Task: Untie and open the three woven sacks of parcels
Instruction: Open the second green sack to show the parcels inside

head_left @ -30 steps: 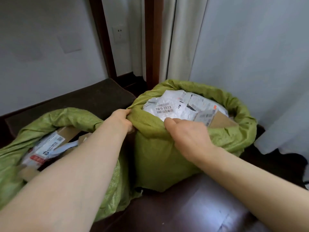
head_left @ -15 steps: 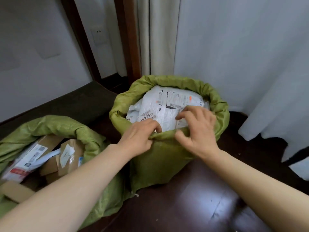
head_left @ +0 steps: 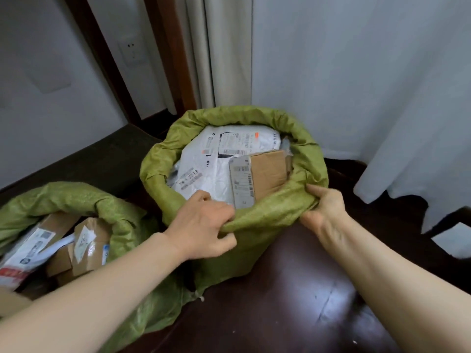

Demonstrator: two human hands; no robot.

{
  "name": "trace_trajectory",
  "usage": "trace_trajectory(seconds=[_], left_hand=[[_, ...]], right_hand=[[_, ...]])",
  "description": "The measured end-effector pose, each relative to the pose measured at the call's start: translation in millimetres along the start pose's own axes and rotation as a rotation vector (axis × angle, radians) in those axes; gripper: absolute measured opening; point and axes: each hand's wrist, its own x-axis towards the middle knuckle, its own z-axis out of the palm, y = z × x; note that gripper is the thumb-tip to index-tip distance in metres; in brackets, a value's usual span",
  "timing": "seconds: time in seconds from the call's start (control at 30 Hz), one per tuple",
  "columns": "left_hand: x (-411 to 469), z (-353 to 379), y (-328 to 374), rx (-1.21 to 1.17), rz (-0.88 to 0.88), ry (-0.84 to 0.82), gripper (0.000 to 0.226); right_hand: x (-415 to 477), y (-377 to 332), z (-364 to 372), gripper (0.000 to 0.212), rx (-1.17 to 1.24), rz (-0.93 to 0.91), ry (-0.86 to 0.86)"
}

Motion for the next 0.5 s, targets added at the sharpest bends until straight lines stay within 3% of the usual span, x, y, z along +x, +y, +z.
trace_trajectory(seconds=[0.13, 0.2, 0.27, 0.33, 0.4, 0.5], left_hand=[[34.0, -16.1, 9.8, -0.079, -0.057, 0.205, 0.045], [61.9, -16.4, 20.3, -0.019, -0.093, 0.118, 0.064], [84.6, -13.4, 25.3, -0.013, -0.167, -0.086, 0.078], [97.4, -5.2, 22.9, 0.005, -0.177, -0.233, 0.075], [103.0, 0.9, 21.1, -0.017, -0.169, -0.252, 0.069], [106.1, 3.7, 23.0, -0.039, -0.169, -0.261, 0.068]], right_hand=[[-6.0, 15.6, 1.5, 0.052, -0.118, 0.210, -0.165], [-3.2, 16.1, 6.1, 0.055, -0.245, 0.253, -0.174], [4.2, 8.6, 7.2, 0.042, -0.419, 0.193, -0.055], [14.3, -3.4, 4.8, 0.030, -0.611, -0.037, 0.083], [22.9, -19.9, 3.6, 0.046, -0.800, -0.403, 0.295], [24.4, -41.8, 22.9, 0.059, -0.978, -0.727, 0.165]])
